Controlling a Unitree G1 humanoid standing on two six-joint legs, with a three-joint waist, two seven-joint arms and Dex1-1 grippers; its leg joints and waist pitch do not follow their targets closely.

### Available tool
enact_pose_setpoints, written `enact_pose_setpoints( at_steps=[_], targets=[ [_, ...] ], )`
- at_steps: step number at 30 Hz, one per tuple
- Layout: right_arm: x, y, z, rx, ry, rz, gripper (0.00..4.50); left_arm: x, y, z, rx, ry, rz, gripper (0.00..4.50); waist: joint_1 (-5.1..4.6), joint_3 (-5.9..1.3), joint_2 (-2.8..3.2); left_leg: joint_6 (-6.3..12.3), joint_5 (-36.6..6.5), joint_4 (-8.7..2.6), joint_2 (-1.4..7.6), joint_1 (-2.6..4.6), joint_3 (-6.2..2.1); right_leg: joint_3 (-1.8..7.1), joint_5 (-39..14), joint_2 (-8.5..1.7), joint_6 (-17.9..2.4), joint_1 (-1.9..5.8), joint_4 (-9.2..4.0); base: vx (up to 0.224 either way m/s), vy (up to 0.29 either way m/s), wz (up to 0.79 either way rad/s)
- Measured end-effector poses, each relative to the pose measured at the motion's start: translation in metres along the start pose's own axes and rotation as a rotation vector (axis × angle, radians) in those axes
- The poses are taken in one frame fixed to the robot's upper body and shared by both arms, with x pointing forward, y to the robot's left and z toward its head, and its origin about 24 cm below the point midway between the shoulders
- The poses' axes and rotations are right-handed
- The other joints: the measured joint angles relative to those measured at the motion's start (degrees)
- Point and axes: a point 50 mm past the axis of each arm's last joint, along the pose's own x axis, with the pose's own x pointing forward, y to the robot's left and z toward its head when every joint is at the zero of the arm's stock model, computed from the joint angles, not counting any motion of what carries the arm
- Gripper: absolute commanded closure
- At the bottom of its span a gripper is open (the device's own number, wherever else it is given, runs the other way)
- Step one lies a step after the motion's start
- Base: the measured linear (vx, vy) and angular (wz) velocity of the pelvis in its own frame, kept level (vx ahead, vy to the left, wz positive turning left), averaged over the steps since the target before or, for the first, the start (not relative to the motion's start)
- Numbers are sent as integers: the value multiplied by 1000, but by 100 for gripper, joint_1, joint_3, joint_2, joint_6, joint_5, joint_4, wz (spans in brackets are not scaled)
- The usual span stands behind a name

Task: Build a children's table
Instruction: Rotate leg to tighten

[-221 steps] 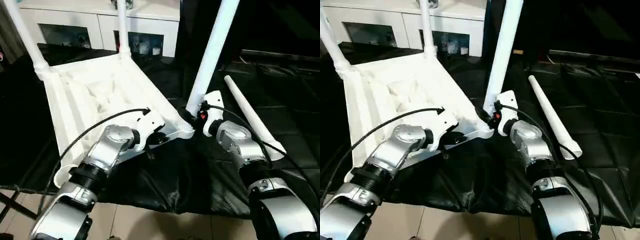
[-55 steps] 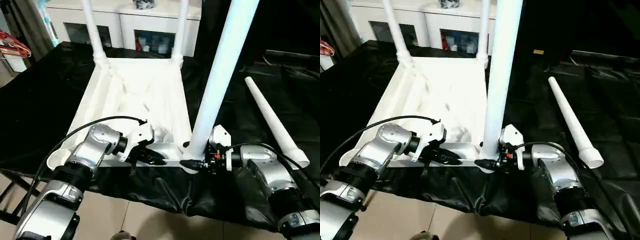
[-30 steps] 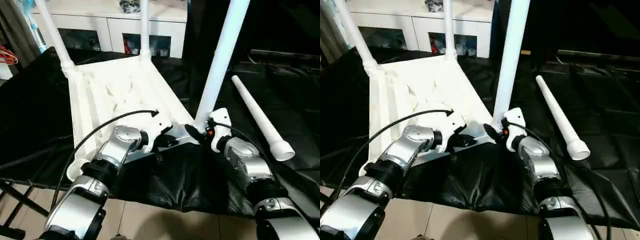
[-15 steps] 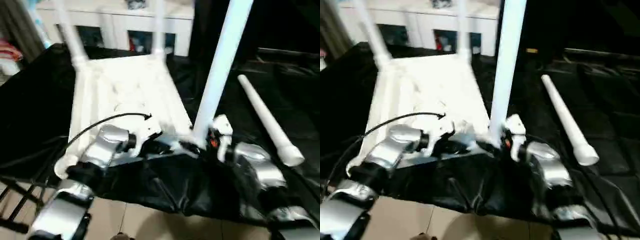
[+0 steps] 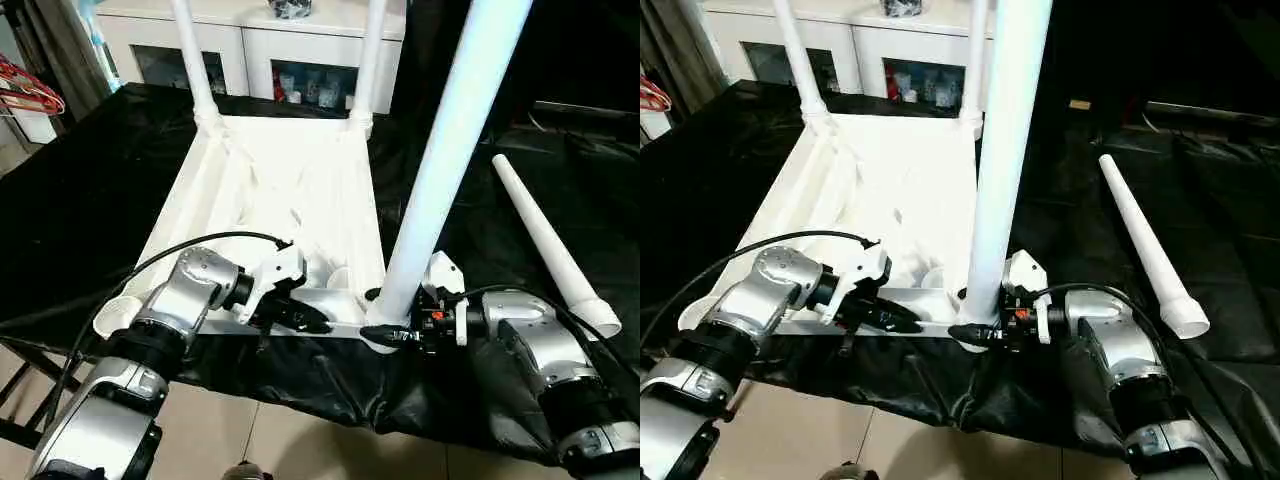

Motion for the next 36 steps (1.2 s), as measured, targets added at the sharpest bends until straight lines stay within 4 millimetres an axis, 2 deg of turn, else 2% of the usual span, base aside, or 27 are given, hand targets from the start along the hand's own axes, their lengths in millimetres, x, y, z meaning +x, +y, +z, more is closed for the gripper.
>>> enact_pose_setpoints(
  at_steps=[6,9,11,13,16,20,22,23,27,30,36],
  targets=[
    [1,0,-2,11,-10,-31,162,5,1,1,5,-4,25,450,9,0,0,0,1,4,0,1,3,1,0,-3,0,3,1,0,0,0],
    [1,-4,-4,28,-27,-108,162,8,4,2,5,-12,79,450,-23,0,0,0,1,10,0,6,4,3,2,-3,-2,6,5,0,0,0],
    [6,-13,-4,46,-45,-228,163,10,9,3,-4,-21,156,450,-65,-3,-4,-1,2,15,0,14,3,5,3,-3,-3,10,14,0,0,0],
    [18,-29,-2,86,-71,-433,164,16,18,7,-25,-31,276,450,-187,-4,-7,-3,3,20,-2,23,1,7,9,-3,-10,7,18,0,0,0],
    [21,-41,-1,121,-73,-620,165,31,22,15,-39,-47,351,450,-289,-4,-8,-4,3,18,-4,22,-8,2,-3,-2,15,6,3,0,0,0],
    [30,-50,3,170,-97,-764,167,41,26,21,-64,-58,432,450,-336,-7,-3,-4,3,1,-4,25,-8,0,4,0,8,6,5,0,0,0],
    [31,-50,3,171,-94,-785,167,43,27,22,-65,-59,444,450,-332,-13,6,-4,3,-1,-4,24,-8,-1,17,1,-12,8,5,0,0,0],
    [32,-50,3,169,-97,-788,113,43,27,22,-66,-60,444,450,-335,-15,9,-4,3,0,-4,23,-7,0,17,1,-12,8,5,0,0,0],
    [34,-50,4,168,-119,-775,93,42,26,22,-68,-61,431,450,-342,-16,11,-4,2,0,-4,23,-6,1,18,1,-14,8,2,0,0,0],
    [36,-49,5,154,-123,-745,61,39,25,20,-63,-59,412,450,-349,-16,12,-4,2,-2,-3,21,-6,-1,18,1,-14,5,2,0,0,0],
    [29,-39,3,79,-107,-559,61,26,19,14,-41,-54,331,450,-319,-14,15,-1,-1,-10,-3,16,-6,-5,16,1,-12,-7,-7,0,0,0]
  ],
)
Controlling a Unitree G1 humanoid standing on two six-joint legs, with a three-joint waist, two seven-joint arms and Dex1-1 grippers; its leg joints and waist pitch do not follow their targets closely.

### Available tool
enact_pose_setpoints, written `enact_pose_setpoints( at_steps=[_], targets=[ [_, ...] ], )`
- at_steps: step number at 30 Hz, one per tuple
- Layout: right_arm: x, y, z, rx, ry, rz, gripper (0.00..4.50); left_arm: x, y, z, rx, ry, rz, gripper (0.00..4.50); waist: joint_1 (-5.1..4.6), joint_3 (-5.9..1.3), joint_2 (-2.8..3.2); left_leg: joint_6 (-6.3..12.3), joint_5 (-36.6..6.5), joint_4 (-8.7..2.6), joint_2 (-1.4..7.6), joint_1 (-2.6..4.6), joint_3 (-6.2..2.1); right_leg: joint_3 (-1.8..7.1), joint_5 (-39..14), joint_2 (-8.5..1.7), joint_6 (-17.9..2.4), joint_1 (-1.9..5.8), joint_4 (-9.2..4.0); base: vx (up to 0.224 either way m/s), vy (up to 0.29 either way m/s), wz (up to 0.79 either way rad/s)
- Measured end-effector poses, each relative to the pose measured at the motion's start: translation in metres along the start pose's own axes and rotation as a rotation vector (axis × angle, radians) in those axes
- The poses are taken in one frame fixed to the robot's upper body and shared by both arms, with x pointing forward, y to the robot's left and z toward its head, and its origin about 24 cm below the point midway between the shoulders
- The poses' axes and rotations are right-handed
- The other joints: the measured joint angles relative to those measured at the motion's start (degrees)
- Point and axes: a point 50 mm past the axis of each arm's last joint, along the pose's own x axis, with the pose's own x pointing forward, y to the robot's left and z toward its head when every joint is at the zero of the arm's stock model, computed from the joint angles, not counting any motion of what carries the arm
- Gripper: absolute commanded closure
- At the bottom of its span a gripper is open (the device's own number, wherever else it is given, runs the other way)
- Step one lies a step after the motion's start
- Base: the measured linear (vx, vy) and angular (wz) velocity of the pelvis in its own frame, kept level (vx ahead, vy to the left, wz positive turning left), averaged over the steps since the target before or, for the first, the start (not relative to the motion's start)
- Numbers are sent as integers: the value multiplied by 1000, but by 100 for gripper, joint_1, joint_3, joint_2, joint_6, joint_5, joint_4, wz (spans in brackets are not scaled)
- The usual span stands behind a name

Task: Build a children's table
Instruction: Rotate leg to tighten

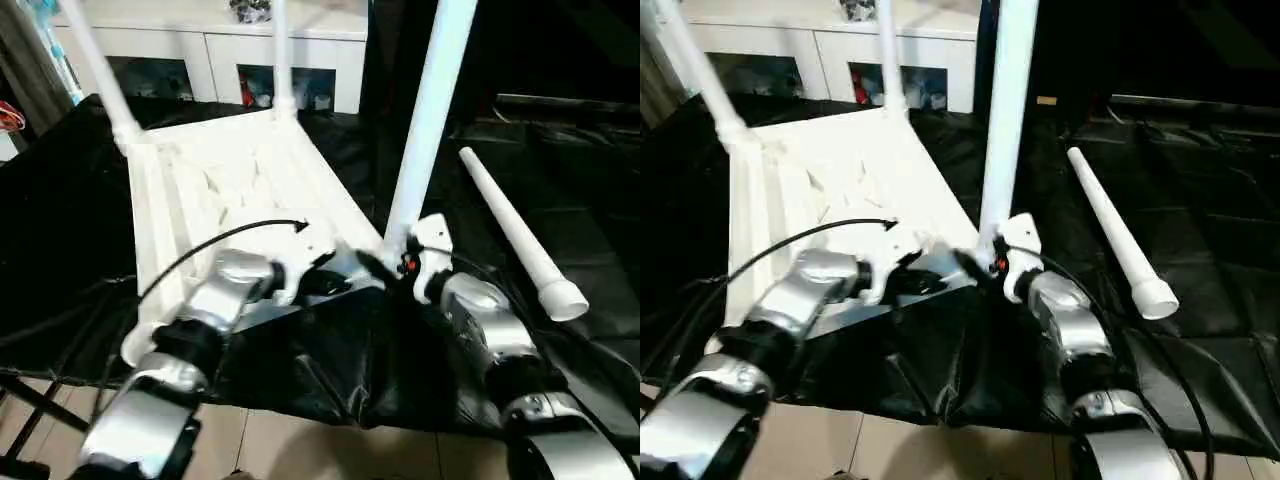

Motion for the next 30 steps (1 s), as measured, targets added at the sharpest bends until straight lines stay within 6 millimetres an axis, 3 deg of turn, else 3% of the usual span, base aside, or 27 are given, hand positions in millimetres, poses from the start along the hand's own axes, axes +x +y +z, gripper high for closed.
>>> enact_pose_setpoints(
  at_steps=[5,19,26,30],
  targets=[
    [-17,4,-3,-40,11,194,61,-11,-2,-5,12,4,-98,450,156,4,6,4,-2,4,1,-3,7,1,0,-2,0,0,-3,0,0,0],
    [-40,17,-4,-95,104,540,167,-33,-8,-16,30,57,-304,450,297,7,0,4,-2,9,3,-7,10,2,-1,-5,0,1,-2,0,0,0],
    [-37,19,-4,-93,94,518,172,-31,-8,-15,34,54,-282,450,297,8,-8,4,-1,12,3,-5,11,5,-1,-5,0,4,1,0,0,0],
    [-24,12,-5,-46,54,309,173,-26,-2,-13,30,35,-146,450,209,11,-39,2,0,12,2,7,11,8,-2,-5,4,6,7,0,0,0]
  ],
)
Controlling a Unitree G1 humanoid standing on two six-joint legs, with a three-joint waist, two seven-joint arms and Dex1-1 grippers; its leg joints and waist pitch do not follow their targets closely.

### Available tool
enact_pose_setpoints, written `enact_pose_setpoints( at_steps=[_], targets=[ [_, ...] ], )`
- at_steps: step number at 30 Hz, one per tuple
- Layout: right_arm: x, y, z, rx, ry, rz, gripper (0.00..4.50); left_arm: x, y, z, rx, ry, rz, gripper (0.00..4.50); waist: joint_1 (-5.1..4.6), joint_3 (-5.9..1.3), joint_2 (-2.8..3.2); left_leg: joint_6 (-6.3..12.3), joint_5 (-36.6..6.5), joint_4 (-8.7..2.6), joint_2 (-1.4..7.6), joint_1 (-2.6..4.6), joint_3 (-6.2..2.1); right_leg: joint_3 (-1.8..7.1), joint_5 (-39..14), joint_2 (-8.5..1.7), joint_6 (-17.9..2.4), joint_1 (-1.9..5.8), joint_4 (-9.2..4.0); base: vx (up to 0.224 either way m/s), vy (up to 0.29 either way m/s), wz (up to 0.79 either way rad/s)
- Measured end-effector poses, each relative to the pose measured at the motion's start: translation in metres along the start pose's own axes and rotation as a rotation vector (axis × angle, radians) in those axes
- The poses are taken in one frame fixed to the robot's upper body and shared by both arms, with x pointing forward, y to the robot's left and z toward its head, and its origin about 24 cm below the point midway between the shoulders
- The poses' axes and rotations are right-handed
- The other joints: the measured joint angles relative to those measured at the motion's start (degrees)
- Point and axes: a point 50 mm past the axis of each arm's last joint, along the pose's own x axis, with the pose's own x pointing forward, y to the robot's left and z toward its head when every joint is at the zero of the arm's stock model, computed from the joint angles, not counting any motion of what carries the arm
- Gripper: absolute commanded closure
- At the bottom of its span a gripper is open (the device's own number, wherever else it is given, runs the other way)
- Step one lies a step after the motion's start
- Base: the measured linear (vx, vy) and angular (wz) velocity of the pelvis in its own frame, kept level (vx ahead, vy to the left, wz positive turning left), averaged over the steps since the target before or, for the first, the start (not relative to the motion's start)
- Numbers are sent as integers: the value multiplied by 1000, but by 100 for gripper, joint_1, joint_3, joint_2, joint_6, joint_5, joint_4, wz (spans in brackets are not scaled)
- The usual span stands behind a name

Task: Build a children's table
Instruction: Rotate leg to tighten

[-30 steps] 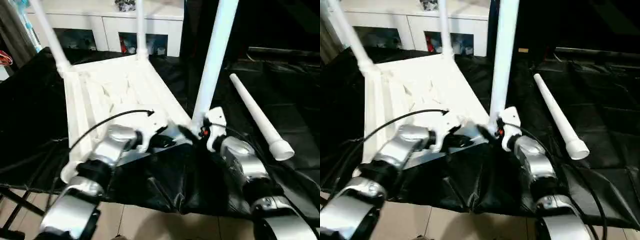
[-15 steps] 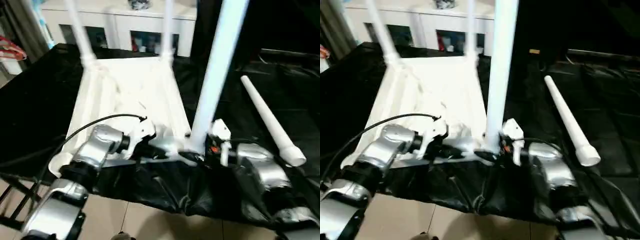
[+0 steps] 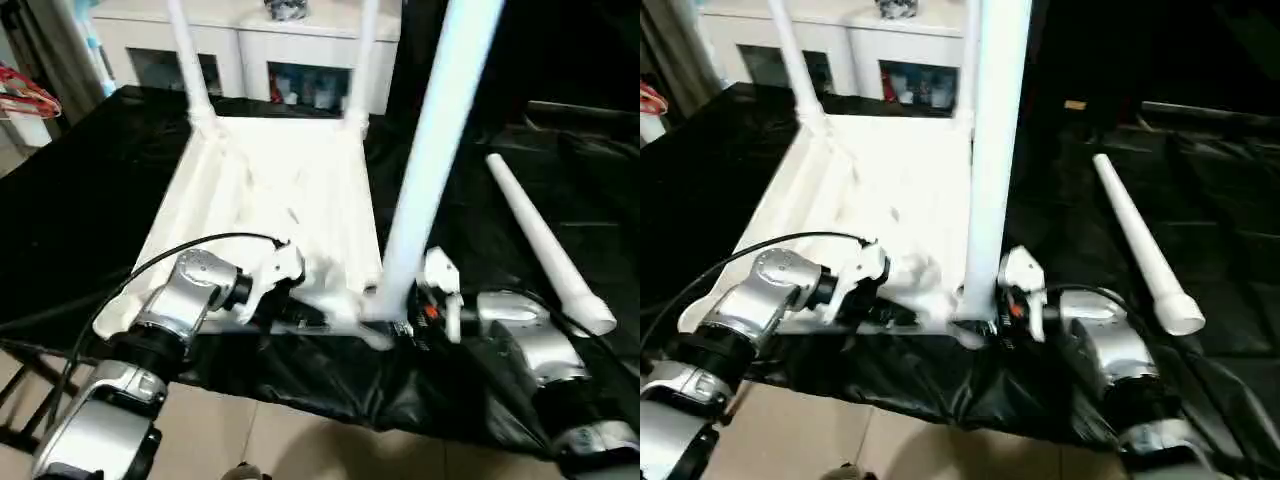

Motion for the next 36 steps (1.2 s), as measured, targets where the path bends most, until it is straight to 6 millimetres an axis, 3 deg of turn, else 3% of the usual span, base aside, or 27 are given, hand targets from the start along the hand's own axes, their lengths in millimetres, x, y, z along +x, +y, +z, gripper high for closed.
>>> enact_pose_setpoints(
  at_steps=[5,7,9,11,14,15,21,31,36],
  targets=[
    [18,-17,3,83,-38,-307,173,18,7,8,-39,-27,150,450,-207,7,-18,-2,1,0,-4,5,-4,0,-15,0,25,-1,-5,0,0,0],
    [23,-20,5,100,-45,-379,173,23,8,11,-46,-30,187,450,-243,6,-16,-2,1,-5,-3,29,-4,0,-14,1,25,0,-3,0,0,0],
    [25,-21,5,106,-48,-415,173,26,8,12,-55,-30,202,450,-244,4,-13,-2,1,-9,-3,38,-4,0,-14,2,25,6,-1,0,0,0],
    [26,-22,5,112,-59,-433,117,28,7,13,-62,-31,207,450,-241,-2,-4,-2,1,-9,-4,40,-4,0,-13,2,25,8,0,0,0,0],
    [27,-21,5,114,-63,-432,97,31,6,14,-60,-37,199,450,-227,-7,5,-2,0,-9,-5,38,-2,4,-7,2,14,9,-2,0,0,0],
    [26,-21,5,116,-66,-432,67,31,6,15,-59,-37,198,450,-225,-8,7,-2,0,-9,-6,38,-1,5,1,1,1,10,-2,0,0,0],
    [22,-19,4,48,-50,-354,50,28,5,15,-52,-35,164,450,-223,-6,19,-2,-2,-24,-6,34,-1,1,2,2,-2,4,-4,0,0,0],
    [-13,-2,1,-47,11,48,50,11,-2,8,-10,-11,-33,450,36,1,29,1,-1,-30,-2,5,2,-3,-2,0,2,-1,-16,0,0,0],
    [-22,1,1,-43,46,141,93,8,-4,6,15,3,-88,450,90,2,29,1,-1,-20,-1,-2,4,-1,-1,-2,2,0,-15,0,0,0]
  ],
)
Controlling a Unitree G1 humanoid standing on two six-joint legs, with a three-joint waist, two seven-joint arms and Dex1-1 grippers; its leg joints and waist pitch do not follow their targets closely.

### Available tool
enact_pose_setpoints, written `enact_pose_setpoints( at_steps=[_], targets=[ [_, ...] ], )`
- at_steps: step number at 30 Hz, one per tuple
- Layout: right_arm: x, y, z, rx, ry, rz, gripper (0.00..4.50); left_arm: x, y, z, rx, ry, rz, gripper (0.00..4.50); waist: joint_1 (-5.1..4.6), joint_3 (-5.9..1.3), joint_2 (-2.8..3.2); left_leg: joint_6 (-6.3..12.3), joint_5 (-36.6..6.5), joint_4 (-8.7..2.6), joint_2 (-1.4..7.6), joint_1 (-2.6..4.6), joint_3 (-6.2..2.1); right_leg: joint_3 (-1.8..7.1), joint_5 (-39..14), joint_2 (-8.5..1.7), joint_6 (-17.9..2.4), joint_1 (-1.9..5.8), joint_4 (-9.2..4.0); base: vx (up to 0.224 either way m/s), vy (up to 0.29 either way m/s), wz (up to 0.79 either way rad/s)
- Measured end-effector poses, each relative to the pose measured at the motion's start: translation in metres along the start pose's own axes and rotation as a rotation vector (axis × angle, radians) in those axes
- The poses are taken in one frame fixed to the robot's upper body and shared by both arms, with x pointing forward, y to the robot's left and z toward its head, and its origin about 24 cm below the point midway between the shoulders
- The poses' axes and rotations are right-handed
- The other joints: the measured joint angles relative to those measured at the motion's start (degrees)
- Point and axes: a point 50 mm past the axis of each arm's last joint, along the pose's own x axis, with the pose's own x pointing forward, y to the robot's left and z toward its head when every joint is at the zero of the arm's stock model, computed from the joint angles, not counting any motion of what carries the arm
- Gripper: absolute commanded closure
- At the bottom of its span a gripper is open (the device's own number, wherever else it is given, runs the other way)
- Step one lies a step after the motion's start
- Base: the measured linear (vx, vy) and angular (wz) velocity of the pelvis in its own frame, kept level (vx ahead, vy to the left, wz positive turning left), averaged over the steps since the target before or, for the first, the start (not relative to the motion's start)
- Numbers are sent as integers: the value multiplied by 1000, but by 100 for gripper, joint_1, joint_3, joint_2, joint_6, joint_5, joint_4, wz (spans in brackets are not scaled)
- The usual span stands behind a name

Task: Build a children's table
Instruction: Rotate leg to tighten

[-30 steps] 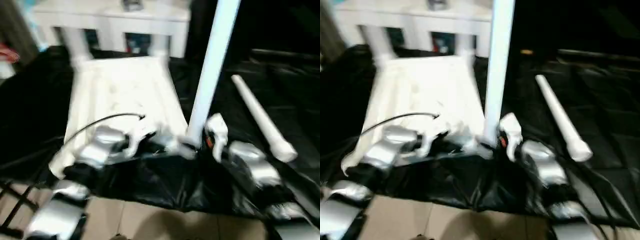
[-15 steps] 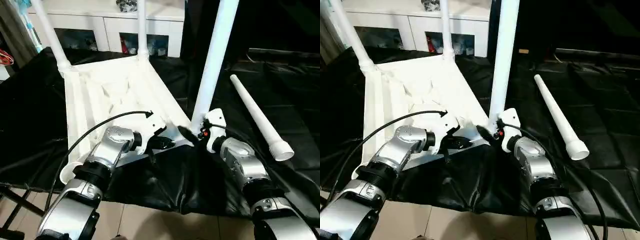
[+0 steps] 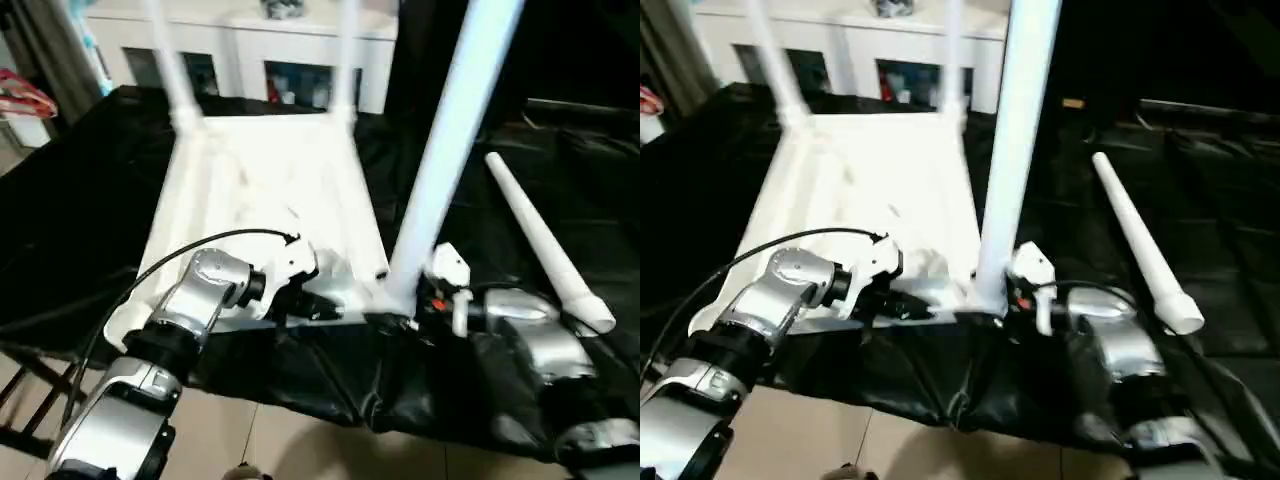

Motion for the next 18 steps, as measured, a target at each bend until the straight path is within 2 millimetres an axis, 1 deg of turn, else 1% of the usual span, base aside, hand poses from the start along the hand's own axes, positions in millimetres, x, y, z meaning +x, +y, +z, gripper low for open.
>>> enact_pose_setpoints(
  at_steps=[2,4,7,12,15,18],
  targets=[
    [-2,3,1,-3,16,43,111,-3,-1,-1,6,7,-26,450,6,0,0,0,0,0,1,-2,0,-1,0,0,0,0,0,0,0,0],
    [-2,4,1,-2,26,61,122,-4,-2,-2,9,12,-41,450,12,0,0,0,0,0,1,-3,0,-1,0,0,0,0,0,0,0,0],
    [-3,6,2,3,31,79,152,-6,-2,-3,10,18,-59,450,10,0,0,0,0,0,1,-4,0,-1,0,0,0,-1,-1,0,0,0],
    [-3,7,1,10,31,80,173,-6,-3,-3,15,17,-63,450,13,0,0,0,0,0,1,-3,0,-1,0,0,0,0,0,0,0,0],
    [-1,6,0,23,18,38,175,-4,-1,-4,7,12,-38,450,7,-1,0,-1,0,1,1,4,0,0,0,0,0,4,3,0,0,0],
    [8,-4,-1,63,-20,-113,176,-3,7,-2,-10,6,70,450,-49,-1,0,-2,1,7,-1,18,-1,4,3,0,-4,7,11,0,0,0]
  ],
)
